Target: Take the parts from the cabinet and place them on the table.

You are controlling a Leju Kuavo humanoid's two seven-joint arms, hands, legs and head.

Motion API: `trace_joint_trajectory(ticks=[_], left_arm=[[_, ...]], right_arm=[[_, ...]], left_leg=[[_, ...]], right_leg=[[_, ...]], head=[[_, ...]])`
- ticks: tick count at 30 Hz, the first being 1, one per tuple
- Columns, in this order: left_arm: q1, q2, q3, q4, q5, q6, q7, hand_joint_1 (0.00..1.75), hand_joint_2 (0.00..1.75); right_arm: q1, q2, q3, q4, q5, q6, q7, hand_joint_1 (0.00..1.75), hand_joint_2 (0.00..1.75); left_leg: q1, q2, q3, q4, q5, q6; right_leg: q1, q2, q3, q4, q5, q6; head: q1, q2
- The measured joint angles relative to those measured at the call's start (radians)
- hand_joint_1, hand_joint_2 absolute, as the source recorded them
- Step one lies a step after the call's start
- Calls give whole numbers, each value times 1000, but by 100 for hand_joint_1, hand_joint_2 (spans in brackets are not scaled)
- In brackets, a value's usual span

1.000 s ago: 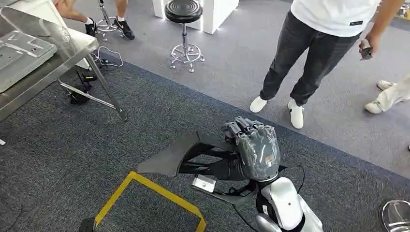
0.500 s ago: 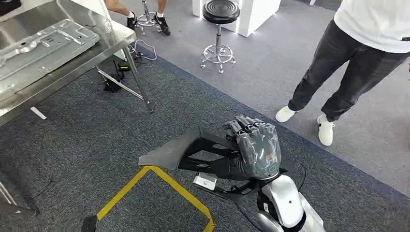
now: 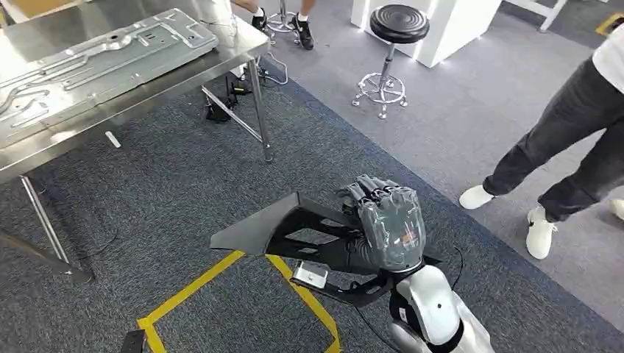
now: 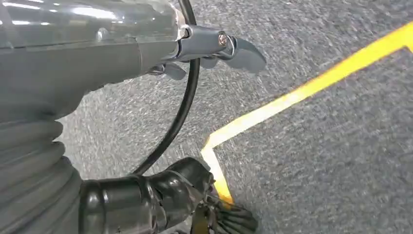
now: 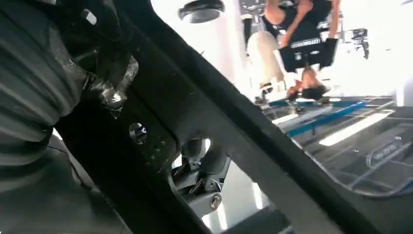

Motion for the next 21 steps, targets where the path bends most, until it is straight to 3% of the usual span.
trace_joint_trajectory(ticks=[1,3,4,5,7,8,9,10,13,14,15,16,17,18,19,20,21], left_arm=[[-3,-1,0,0,2,0,0,0,175],[-5,-2,0,0,1,0,0,0,175],[-4,-1,0,0,1,0,0,0,175],[-3,-1,0,0,1,0,0,0,175],[-2,-1,0,0,1,0,0,0,175],[-3,-2,0,0,1,0,0,0,175],[-3,-5,0,0,1,0,0,0,175],[-4,-6,0,0,1,0,0,0,175],[3,-6,0,0,2,0,1,0,175],[3,0,0,0,2,1,1,0,175],[5,-4,0,0,2,1,1,0,175],[2,-5,0,0,1,1,1,0,175],[-2,-5,0,0,2,1,1,0,175],[-3,-5,0,0,2,1,1,0,175],[-2,-5,0,0,2,1,1,0,175],[0,-4,0,0,2,1,1,0,175],[1,-4,0,0,2,1,1,0,175]], right_arm=[[-1,0,0,0,0,-1,0,175,175],[3,-2,0,3,0,-1,0,175,175],[4,-4,0,5,0,-1,0,175,175],[5,-4,0,7,0,-1,0,175,175],[3,-4,0,7,0,-2,0,175,175],[3,-5,0,7,0,-2,0,175,175],[1,-5,0,8,0,-2,0,175,175],[2,-5,0,8,0,-2,0,175,175],[-2,-5,0,9,0,-3,0,175,175],[-4,-4,0,8,0,-3,0,175,175],[-5,-4,0,9,0,-3,0,175,175],[-6,-4,0,8,0,-4,0,175,175],[-6,-4,0,8,0,-4,0,175,175],[-3,-4,0,9,0,-4,0,175,175],[-2,-4,0,10,0,-4,0,175,175],[-2,-4,1,10,0,-4,0,175,175],[-2,-4,1,11,0,-4,0,175,175]], left_leg=[[0,-7,0,0,1,8],[-3,-29,-2,0,1,11],[-5,-41,-2,0,1,11],[-6,-55,-1,1,1,11],[-7,-84,2,3,1,11],[-7,-98,3,3,1,10],[-5,-106,1,4,1,8],[-9,-119,-5,9,3,0],[3,-151,-13,-2,12,-24],[1,-159,-17,2,9,-30],[-6,-108,-24,22,-6,-33],[-6,-63,-48,71,-39,-35],[-4,-35,-85,146,-77,-40],[-1,-23,-126,229,-111,-44],[0,-19,-153,281,-123,-47],[1,-16,-158,290,-114,-50],[3,-14,-140,254,-86,-52]], right_leg=[[-1,27,-31,68,-40,-1],[1,43,-113,228,-106,-1],[0,44,-140,275,-113,-2],[1,45,-145,274,-95,-4],[1,54,-91,143,-2,-14],[1,75,-51,52,45,-21],[0,130,-28,-7,51,-29],[-1,137,-21,-27,49,-30],[9,107,-20,-27,49,-33],[-10,89,-9,-46,58,-42],[-4,77,-2,-54,61,-45],[-2,64,0,-56,63,-51],[1,49,0,-55,62,-52],[5,32,0,-54,59,-55],[6,18,-1,-53,58,-56],[6,5,-1,-52,56,-55],[6,-7,0,-50,53,-53]], head=[[0,0],[0,0],[0,0],[0,0],[0,0],[0,0],[0,0],[-1,0],[0,0],[0,0],[-2,0],[-11,0],[-11,0],[-11,0],[-11,0],[-12,0],[-12,0]])
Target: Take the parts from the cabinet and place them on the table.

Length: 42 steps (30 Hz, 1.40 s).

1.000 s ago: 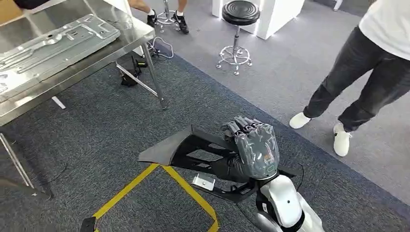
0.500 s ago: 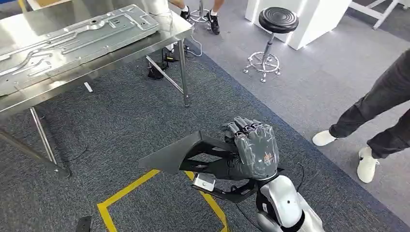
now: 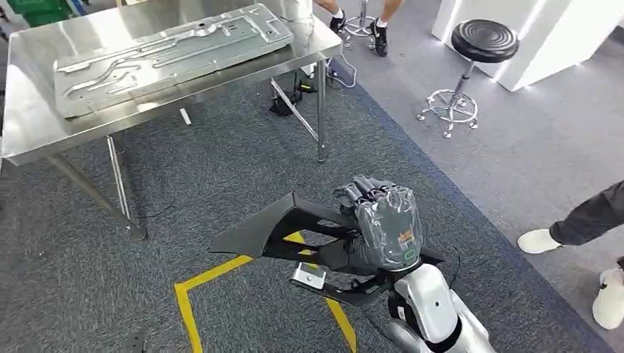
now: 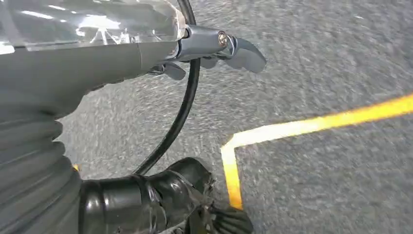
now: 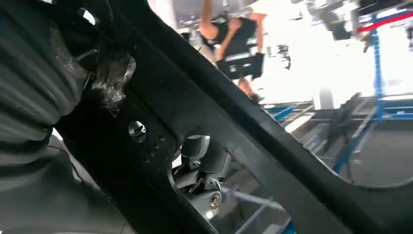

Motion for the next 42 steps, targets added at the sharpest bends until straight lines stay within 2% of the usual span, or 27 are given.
trace_joint_trajectory(ticks=[2,3,4,8,9,10,11,13,14,15,17,18,19,20,23,24,25,26,28,30,32,33,34,35,39,41,42], left_arm=[[-1,2,0,0,1,0,0,0,175],[-3,4,0,0,2,0,0,0,175],[-4,3,0,0,2,-1,0,0,175],[-1,4,0,0,4,0,0,0,175],[0,4,0,0,4,0,0,0,175],[-3,3,0,0,5,0,-1,0,175],[-6,3,0,0,6,0,-1,0,175],[-6,3,0,0,6,0,-1,0,175],[-4,4,0,0,6,0,-1,0,175],[-3,4,0,0,6,0,-1,0,175],[-4,4,0,0,6,0,-1,0,175],[-4,3,0,0,6,0,-1,0,175],[-3,-2,0,0,6,0,-1,0,175],[-6,-2,0,0,6,0,0,0,175],[-1,-2,0,0,6,0,0,0,175],[0,3,0,0,6,0,0,0,175],[2,-2,0,0,6,0,0,0,175],[-2,-1,0,0,6,0,0,0,175],[-7,1,0,0,6,0,-1,0,175],[-4,2,0,0,6,0,-1,0,175],[-1,5,0,0,7,0,-1,0,175],[-2,5,0,0,7,0,-1,0,175],[-4,5,0,0,7,0,-1,0,175],[-7,5,0,0,7,0,-1,0,175],[0,5,0,0,7,0,-1,0,175],[-4,5,0,0,7,0,-1,0,175],[-7,5,0,0,6,0,-1,0,175]], right_arm=[[0,0,0,0,0,0,0,175,175],[-1,0,0,0,0,0,0,175,175],[-2,0,0,0,0,0,0,175,175],[-7,0,2,0,0,-1,0,175,175],[-9,0,2,0,0,-1,0,175,175],[-10,0,2,0,0,-2,0,175,175],[-10,0,2,0,0,-2,0,175,175],[-4,-2,2,5,0,-2,0,175,175],[-2,-2,2,7,0,-2,0,175,175],[-2,-2,2,8,0,-2,0,175,175],[-3,-2,2,8,0,-2,0,175,175],[-3,-2,2,8,0,-2,0,175,175],[-4,-2,2,9,0,-2,0,175,175],[-3,-3,2,8,0,-2,0,175,175],[-6,-3,2,9,0,-2,0,175,175],[-8,0,2,8,0,-2,0,175,175],[-8,0,2,9,0,-2,0,175,175],[-10,0,2,8,0,-2,0,175,175],[-6,0,3,10,0,-2,0,175,175],[-6,0,3,13,0,-2,0,175,175],[-7,0,3,13,0,-2,0,175,175],[-8,0,3,13,0,-2,0,175,175],[-9,0,3,13,0,-2,0,175,175],[-10,0,3,13,0,-2,0,175,175],[-15,0,5,14,0,-1,0,175,175],[-18,0,5,14,-2,0,-4,175,175],[-17,-2,5,16,-20,0,-20,175,175]], left_leg=[[1,22,91,-169,83,0],[-3,62,129,-250,85,3],[-11,65,132,-247,86,15],[-10,24,131,-253,89,43],[-4,13,138,-261,93,50],[-3,6,139,-262,95,56],[-3,-4,137,-262,96,60],[-5,-26,133,-262,96,63],[-7,-40,133,-260,96,63],[-8,-53,133,-259,97,63],[-9,-82,135,-256,96,62],[-10,-96,136,-255,96,61],[-6,-102,130,-254,99,57],[-8,-118,122,-250,102,49],[5,-152,115,-263,113,25],[0,-155,113,-259,111,21],[-8,-90,104,-234,92,20],[-5,-45,76,-176,55,16],[-2,-11,7,-34,-10,10],[0,-2,-21,29,-18,4],[2,6,42,-82,50,3],[1,25,95,-176,89,5],[-2,66,130,-248,93,7],[-13,70,137,-254,87,18],[-10,26,132,-257,92,43],[-5,13,133,-261,95,57],[-5,7,133,-261,95,62]], right_leg=[[-1,-23,3,8,-9,7],[0,-35,5,14,-16,12],[9,-41,5,17,-20,19],[9,-71,20,9,-24,41],[2,-38,17,24,-39,47],[2,8,-5,71,-71,47],[1,33,-42,146,-112,47],[1,50,-121,299,-171,49],[2,51,-140,328,-167,48],[2,52,-134,304,-136,45],[3,63,-69,157,-44,35],[4,92,-26,64,0,27],[-2,157,-12,35,-15,19],[0,160,-14,14,-9,20],[9,126,-12,15,-7,15],[-10,109,1,-3,3,8],[-6,94,8,-12,6,5],[-4,78,10,-14,6,-2],[0,46,10,-13,4,-4],[0,16,8,-9,0,-2],[-1,-10,10,-4,-7,3],[-1,-22,13,0,-12,7],[2,-33,15,4,-17,13],[10,-40,13,9,-23,21],[9,-64,21,5,-29,39],[1,28,-10,81,-83,46],[2,45,-49,161,-123,46]], head=[[0,0],[0,0],[0,0],[1,0],[3,0],[5,0],[6,0],[6,0],[6,0],[6,0],[6,0],[6,0],[5,0],[5,0],[6,0],[7,0],[2,0],[-7,0],[-6,0],[-6,0],[-6,0],[-6,0],[-6,0],[-6,0],[-1,0],[0,0],[0,0]])
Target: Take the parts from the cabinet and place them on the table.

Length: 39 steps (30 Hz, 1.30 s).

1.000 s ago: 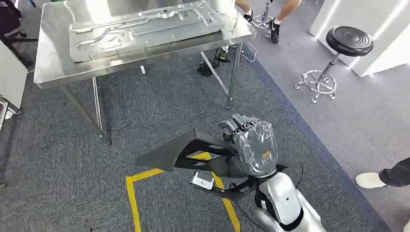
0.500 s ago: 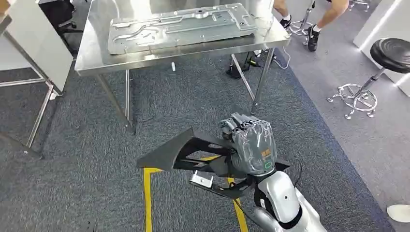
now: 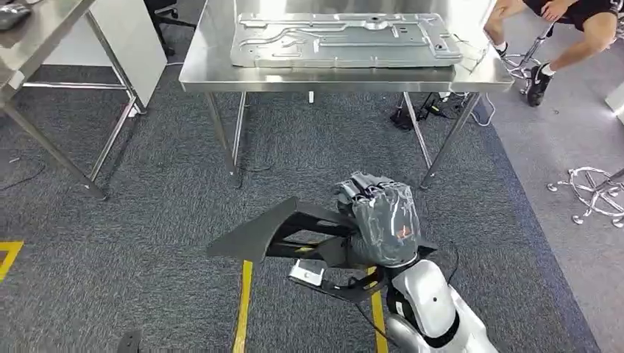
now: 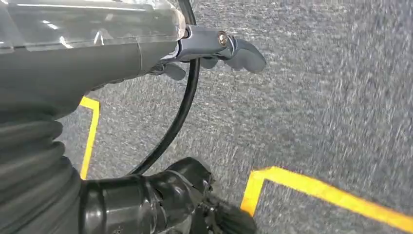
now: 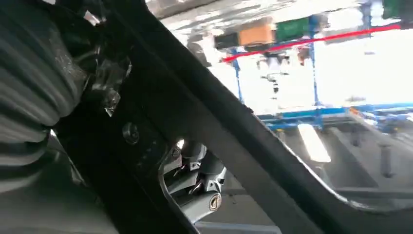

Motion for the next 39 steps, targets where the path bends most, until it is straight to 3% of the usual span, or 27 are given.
trace_joint_trajectory(ticks=[2,3,4,5,7,8,10,11,12,13,22,31,39], left_arm=[[0,0,-2,0,0,0,0,0,175],[1,0,-2,0,0,0,1,0,175],[1,0,-2,0,0,0,2,0,175],[1,0,-2,0,-1,0,3,0,175],[1,0,-4,0,-2,0,3,0,175],[1,-3,-5,0,-3,0,3,0,175],[1,-3,-5,0,-3,0,4,0,175],[1,1,-5,0,-3,1,5,0,175],[1,1,-5,0,-3,1,5,0,175],[1,1,-5,0,-3,1,5,0,175],[1,1,-6,0,-3,1,5,0,175],[1,1,-6,0,-1,1,3,0,175],[1,2,-6,0,1,1,2,0,175]], right_arm=[[2,-7,3,5,-30,2,-20,175,175],[2,-10,5,7,-32,6,-20,175,175],[2,-11,6,7,-32,7,-20,175,175],[1,-13,7,7,-31,7,-20,175,175],[-3,-17,9,7,-28,8,-20,175,175],[-4,-19,9,7,-27,8,-20,175,175],[-7,-20,10,7,-22,11,-19,175,175],[-8,-20,11,7,-14,16,-16,175,175],[-10,-20,12,8,-10,19,-13,175,175],[-13,-20,13,9,-8,19,-13,175,175],[-17,-23,20,13,6,18,-1,175,175],[-15,-23,20,13,5,-2,22,175,175],[12,-7,4,12,-69,-11,5,175,175]], left_leg=[[-3,-15,0,1,-1,3],[-5,-22,0,2,-2,4],[-6,-29,1,3,-2,4],[-7,-35,2,5,-3,3],[-10,-45,7,5,-5,1],[-12,-45,5,5,-4,-3],[-10,-48,-1,7,-4,-14],[-14,-47,2,7,-12,-3],[-12,-46,3,7,-10,-3],[-11,-46,5,6,-10,-8],[-8,-46,5,2,-5,-20],[-9,-46,5,2,-6,-22],[-17,-46,2,12,-13,-10]], right_leg=[[0,8,-77,140,-46,1],[0,8,-97,165,-40,0],[1,8,-94,145,-11,-3],[1,8,-69,77,39,-8],[5,14,10,-101,133,-25],[11,21,23,-130,117,-31],[13,19,21,-145,127,-28],[10,20,22,-147,127,-17],[11,22,23,-147,127,-19],[12,22,23,-145,127,-19],[15,21,19,-139,124,-28],[13,21,19,-140,124,-28],[6,21,22,-142,123,-19]], head=[[0,0],[0,0],[0,0],[0,0],[0,0],[0,0],[0,0],[0,0],[0,0],[0,0],[0,0],[0,0],[0,0]])
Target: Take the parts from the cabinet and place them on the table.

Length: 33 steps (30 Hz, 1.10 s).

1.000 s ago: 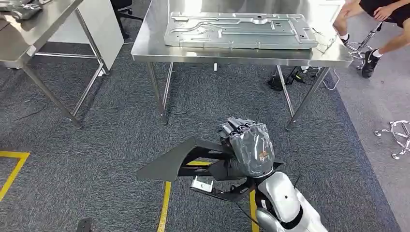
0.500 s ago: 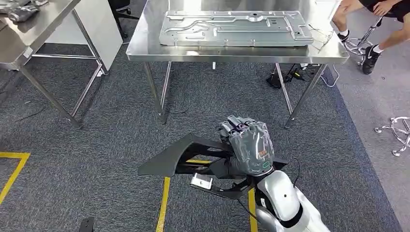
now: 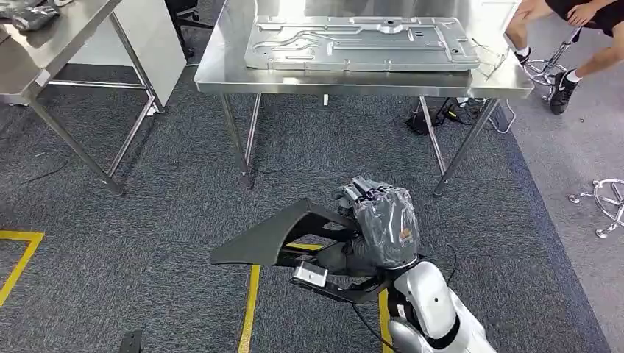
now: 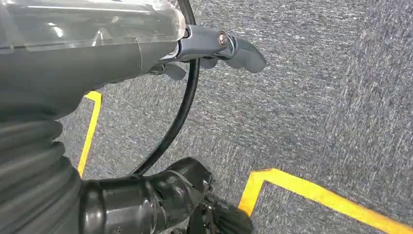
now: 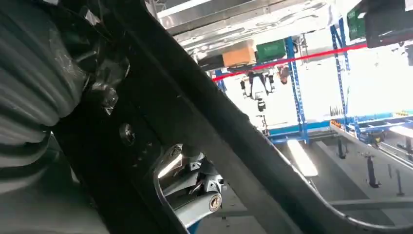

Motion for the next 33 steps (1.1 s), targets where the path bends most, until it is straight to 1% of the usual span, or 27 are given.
trace_joint_trajectory(ticks=[2,3,4,5,6,7,8,9,10,11,12,13,14,15,16,17,18,19,20,23,24,27,29,33], left_arm=[[0,0,0,0,0,0,0,0,175],[0,0,0,0,0,0,-1,0,175],[0,-1,0,0,0,0,-1,0,175],[0,-1,0,0,0,0,-2,0,175],[-1,-1,0,0,0,0,-2,0,175],[-1,-1,0,0,0,0,-2,0,175],[0,-1,0,0,0,0,-2,0,175],[1,-1,0,0,0,0,-2,0,175],[1,-1,0,0,0,0,-2,0,175],[1,-1,0,0,0,0,-2,0,175],[0,-1,0,0,0,0,-2,0,175],[0,-2,0,0,0,0,-1,0,175],[1,-2,-1,0,0,0,-1,0,175],[0,-2,-1,0,0,0,-1,0,175],[0,-2,-1,0,0,0,0,0,175],[-1,-2,-1,0,0,0,1,0,175],[-1,-1,-1,0,0,0,1,0,175],[-2,-2,-1,0,0,0,2,0,175],[-2,-3,-1,0,0,0,2,0,175],[-1,-2,-1,0,0,0,2,0,175],[-1,-1,-1,0,0,0,2,0,175],[-1,-1,-2,0,0,0,2,0,175],[-1,-1,-2,0,0,0,2,0,175],[0,-1,-2,0,0,1,7,0,175]], right_arm=[[1,2,-2,-1,0,0,0,175,175],[1,2,-4,-4,0,0,0,175,175],[2,2,-6,-8,0,0,0,175,175],[1,2,-7,-9,0,-2,0,175,175],[1,2,-7,-9,0,-5,0,175,175],[3,2,-7,-9,0,-5,0,175,175],[9,2,-7,-8,0,-5,0,175,175],[13,2,-8,-8,3,-5,0,175,175],[15,2,-8,-8,6,-5,0,175,175],[15,2,-10,-8,9,-5,0,175,175],[15,2,-11,-8,13,-6,0,175,175],[14,2,-12,-8,20,-7,0,175,175],[14,2,-12,-8,26,-9,0,175,175],[15,3,-12,-8,40,-10,0,175,175],[13,2,-12,-8,55,-15,0,175,175],[12,2,-12,-8,72,-17,0,175,175],[11,2,-12,-8,80,-18,0,175,175],[10,2,-12,-6,85,-18,0,175,175],[8,2,-12,-6,89,-18,0,175,175],[6,2,-12,-2,95,-19,2,175,175],[4,2,-12,-1,97,-19,2,175,175],[-1,2,-11,3,103,-19,2,175,175],[-1,1,-11,5,106,-19,6,175,175],[-2,1,-11,10,112,-19,18,175,175]], left_leg=[[-2,0,0,0,-1,5],[1,0,4,-11,4,11],[13,4,14,-26,13,16],[12,5,17,-33,15,20],[12,12,17,-33,17,23],[11,16,17,-32,16,24],[11,20,16,-31,15,25],[11,25,16,-30,14,24],[11,30,16,-29,12,22],[11,36,16,-25,9,20],[12,41,16,-19,6,15],[12,46,16,-12,0,12],[11,51,16,-7,-4,6],[5,49,12,-1,-8,-2],[8,52,13,-4,-6,-8],[5,55,13,-4,-8,-9],[5,54,17,-4,-13,6],[7,55,17,-5,-11,8],[8,55,18,-6,-9,4],[10,54,17,-10,-6,-1],[10,54,17,-13,-3,-7],[10,54,17,-15,-2,-10],[11,54,17,-15,-2,-16],[10,54,17,-15,-3,-17]], right_leg=[[-2,0,2,-4,1,5],[1,0,5,-8,2,10],[1,-2,6,-1,-5,13],[4,-4,-5,27,-28,15],[2,-5,-35,90,-69,16],[0,-5,-74,172,-108,18],[-2,-5,-110,243,-135,20],[-4,-5,-138,293,-143,23],[-7,-6,-138,287,-125,25],[-9,-9,-114,231,-83,26],[-11,-15,-74,149,-37,25],[-12,-29,-26,54,5,22],[-8,-51,-8,6,-3,16],[-2,-41,-7,3,5,10],[0,-35,-10,9,5,8],[-2,-33,-8,5,8,5],[-2,-31,-7,2,9,6],[-1,-30,-7,2,9,6],[1,-29,-7,3,8,4],[3,-29,-10,5,8,0],[3,-30,-10,5,8,-2],[3,-30,-12,6,8,-3],[3,-30,-12,6,7,-4],[3,-30,-12,6,7,-3]], head=[[0,0],[0,0],[0,0],[2,0],[5,0],[5,0],[5,0],[5,0],[5,0],[5,0],[5,0],[5,0],[5,0],[5,0],[5,0],[4,0],[4,0],[4,0],[4,0],[4,0],[4,0],[4,0],[4,0],[4,0]])
